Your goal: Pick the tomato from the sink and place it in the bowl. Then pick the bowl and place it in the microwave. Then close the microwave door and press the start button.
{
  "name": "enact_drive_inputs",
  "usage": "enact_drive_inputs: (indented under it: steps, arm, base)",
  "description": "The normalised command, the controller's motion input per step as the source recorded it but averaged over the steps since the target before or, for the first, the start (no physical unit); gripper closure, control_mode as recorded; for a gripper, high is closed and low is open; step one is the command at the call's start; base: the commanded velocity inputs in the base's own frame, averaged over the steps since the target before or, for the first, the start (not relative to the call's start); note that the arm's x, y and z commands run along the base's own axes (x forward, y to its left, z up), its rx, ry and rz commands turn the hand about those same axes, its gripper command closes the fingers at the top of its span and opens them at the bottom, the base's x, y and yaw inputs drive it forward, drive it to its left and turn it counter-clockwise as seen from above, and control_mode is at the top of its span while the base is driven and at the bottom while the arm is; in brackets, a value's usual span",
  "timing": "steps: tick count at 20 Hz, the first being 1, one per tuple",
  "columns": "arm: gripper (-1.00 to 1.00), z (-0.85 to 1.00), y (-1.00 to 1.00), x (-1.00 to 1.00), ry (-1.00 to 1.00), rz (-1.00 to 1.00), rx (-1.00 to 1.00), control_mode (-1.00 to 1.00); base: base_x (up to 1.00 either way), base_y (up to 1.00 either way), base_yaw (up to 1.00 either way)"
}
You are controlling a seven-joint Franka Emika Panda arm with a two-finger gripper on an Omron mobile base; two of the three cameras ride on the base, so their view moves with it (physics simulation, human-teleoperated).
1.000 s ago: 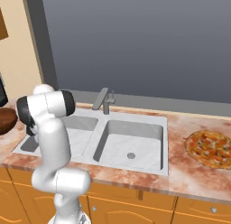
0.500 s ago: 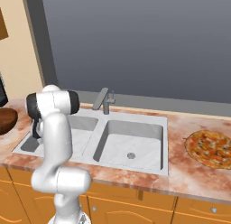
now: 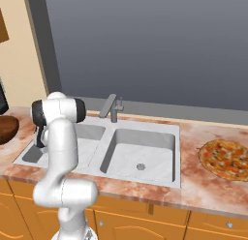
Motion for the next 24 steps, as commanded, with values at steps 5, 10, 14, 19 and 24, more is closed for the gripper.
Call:
enact_drive_inputs:
  steps: [5, 10, 14, 19, 24]
  arm:
    - [1.0, 0.13, 0.01, -0.31, -0.08, 0.0, 0.0, -1.0]
    - [1.0, 0.94, -0.01, -0.65, -0.19, 0.0, -0.01, -1.0]
    - [1.0, 1.0, 0.01, -0.54, -0.16, 0.0, -0.03, -1.0]
    - [1.0, 1.0, 0.07, -0.2, -0.05, 0.0, -0.01, -1.0]
    - [1.0, 1.0, 0.2, 0.0, 0.0, 0.0, 0.01, -1.0]
  base:
    - [0.0, 0.0, 0.0]
    - [0.0, 0.0, 0.0]
    - [0.0, 0.0, 0.0]
    - [0.0, 0.0, 0.0]
    - [0.0, 0.0, 0.0]
